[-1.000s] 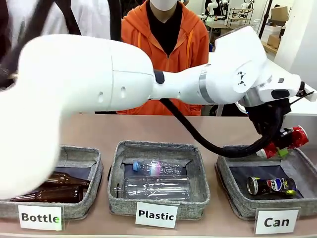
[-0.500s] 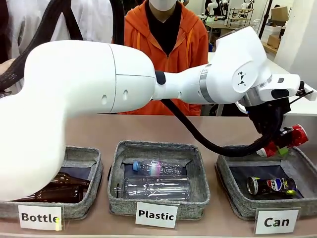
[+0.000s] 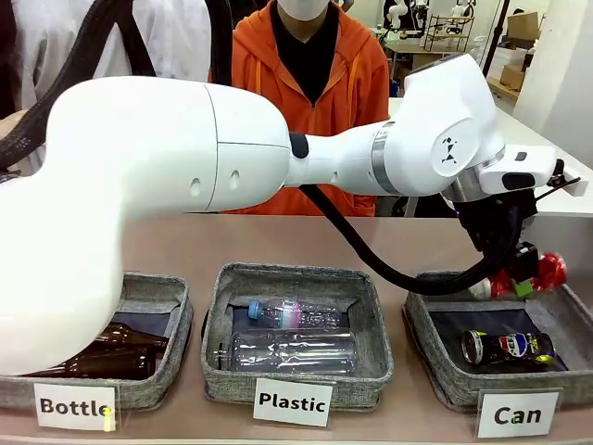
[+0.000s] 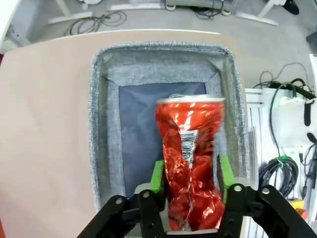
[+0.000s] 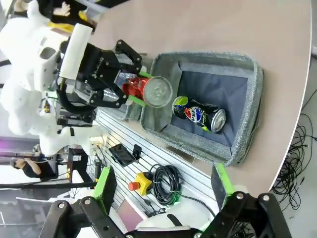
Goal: Sort the can waste into the basket.
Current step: Pick up the can waste from the table and place it in the right Fabric basket.
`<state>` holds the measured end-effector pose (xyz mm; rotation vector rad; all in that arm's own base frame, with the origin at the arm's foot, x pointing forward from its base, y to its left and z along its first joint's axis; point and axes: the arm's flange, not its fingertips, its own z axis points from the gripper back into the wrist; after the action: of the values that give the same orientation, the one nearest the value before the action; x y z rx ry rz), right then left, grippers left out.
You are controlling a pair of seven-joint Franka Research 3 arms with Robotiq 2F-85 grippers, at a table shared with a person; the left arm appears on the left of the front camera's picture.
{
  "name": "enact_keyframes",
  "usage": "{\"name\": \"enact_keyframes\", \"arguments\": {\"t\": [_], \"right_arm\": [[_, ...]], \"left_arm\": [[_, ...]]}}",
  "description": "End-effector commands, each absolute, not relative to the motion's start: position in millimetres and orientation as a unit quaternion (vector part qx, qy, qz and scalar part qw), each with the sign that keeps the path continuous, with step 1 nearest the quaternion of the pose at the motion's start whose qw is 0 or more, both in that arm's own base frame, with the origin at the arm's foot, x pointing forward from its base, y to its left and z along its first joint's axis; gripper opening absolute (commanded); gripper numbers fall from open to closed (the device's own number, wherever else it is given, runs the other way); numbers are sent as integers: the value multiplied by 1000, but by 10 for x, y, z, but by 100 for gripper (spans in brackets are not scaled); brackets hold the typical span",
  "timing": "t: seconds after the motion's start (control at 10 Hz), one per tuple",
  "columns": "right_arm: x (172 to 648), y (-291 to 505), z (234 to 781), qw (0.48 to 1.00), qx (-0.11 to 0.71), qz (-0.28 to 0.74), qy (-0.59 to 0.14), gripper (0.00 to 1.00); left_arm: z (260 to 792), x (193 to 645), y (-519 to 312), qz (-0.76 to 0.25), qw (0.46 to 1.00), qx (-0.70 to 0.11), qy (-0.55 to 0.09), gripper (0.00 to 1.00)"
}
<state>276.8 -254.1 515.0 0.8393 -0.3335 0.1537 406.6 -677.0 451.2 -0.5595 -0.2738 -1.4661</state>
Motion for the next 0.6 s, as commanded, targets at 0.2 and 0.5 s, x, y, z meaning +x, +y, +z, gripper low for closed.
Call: {"name": "enact_keyframes", "arguments": {"t": [0.2, 0.5], "right_arm": [[2763, -2473, 5160, 904, 391, 59, -159, 100], [2868, -2405, 5156, 902, 393, 70, -166, 100]], "left_arm": [[4577, 4070, -6741, -668, 693, -242, -125, 100], [4784, 4112, -6346, -636, 722, -256, -92, 100]]}}
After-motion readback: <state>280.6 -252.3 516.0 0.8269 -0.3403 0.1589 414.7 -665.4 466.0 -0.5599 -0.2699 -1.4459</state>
